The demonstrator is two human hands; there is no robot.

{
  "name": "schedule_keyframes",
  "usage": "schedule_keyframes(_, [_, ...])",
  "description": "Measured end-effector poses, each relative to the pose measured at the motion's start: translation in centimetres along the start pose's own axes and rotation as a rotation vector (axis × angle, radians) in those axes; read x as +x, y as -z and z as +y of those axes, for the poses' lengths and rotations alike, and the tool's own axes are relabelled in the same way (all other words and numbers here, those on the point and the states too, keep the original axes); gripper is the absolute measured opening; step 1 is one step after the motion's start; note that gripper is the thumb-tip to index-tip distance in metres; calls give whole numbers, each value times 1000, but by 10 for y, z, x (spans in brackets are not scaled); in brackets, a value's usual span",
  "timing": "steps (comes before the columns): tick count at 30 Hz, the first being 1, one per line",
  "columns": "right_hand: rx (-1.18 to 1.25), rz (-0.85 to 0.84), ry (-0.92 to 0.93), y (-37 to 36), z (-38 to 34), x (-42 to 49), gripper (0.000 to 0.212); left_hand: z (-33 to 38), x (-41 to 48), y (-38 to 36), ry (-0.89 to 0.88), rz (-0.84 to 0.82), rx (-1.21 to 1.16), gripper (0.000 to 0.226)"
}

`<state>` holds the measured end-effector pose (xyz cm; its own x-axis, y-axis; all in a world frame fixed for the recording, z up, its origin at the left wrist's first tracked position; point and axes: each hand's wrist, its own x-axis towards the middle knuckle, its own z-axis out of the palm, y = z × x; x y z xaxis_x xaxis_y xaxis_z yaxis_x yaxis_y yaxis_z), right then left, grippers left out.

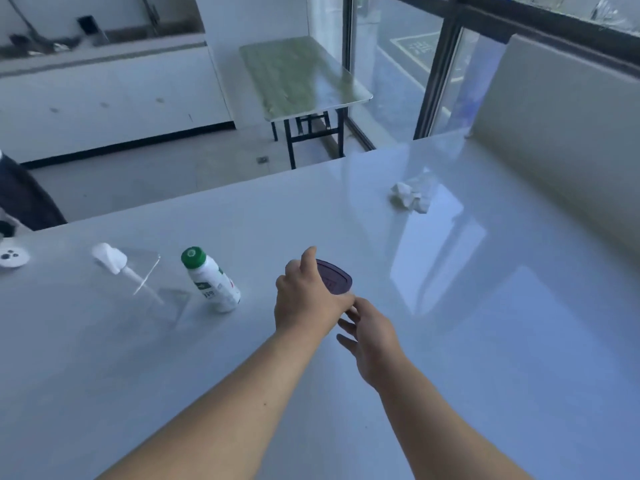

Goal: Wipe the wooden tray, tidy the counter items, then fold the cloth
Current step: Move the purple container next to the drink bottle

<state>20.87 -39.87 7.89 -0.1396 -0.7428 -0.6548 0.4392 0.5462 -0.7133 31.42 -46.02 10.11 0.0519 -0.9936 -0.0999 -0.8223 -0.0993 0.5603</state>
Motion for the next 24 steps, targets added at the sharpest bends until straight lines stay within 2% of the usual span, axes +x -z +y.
schedule_keyframes(8, [-80, -59, -42, -84, 25, 40, 30, -78, 43, 29, 124, 46, 1, 109])
schedule_keyframes(19, [-109, -46, -82, -104, 37, 65, 30, -111, 60, 18, 126, 25, 6, 97])
schedule_keyframes(22, [-103, -44, -73, -106, 39, 67, 31, -119, 55, 13, 99, 68, -56, 104])
schedule_keyframes(24, [-91, -43, -65, -106, 41, 67, 31, -128, 47, 10, 111, 97, -206, 114])
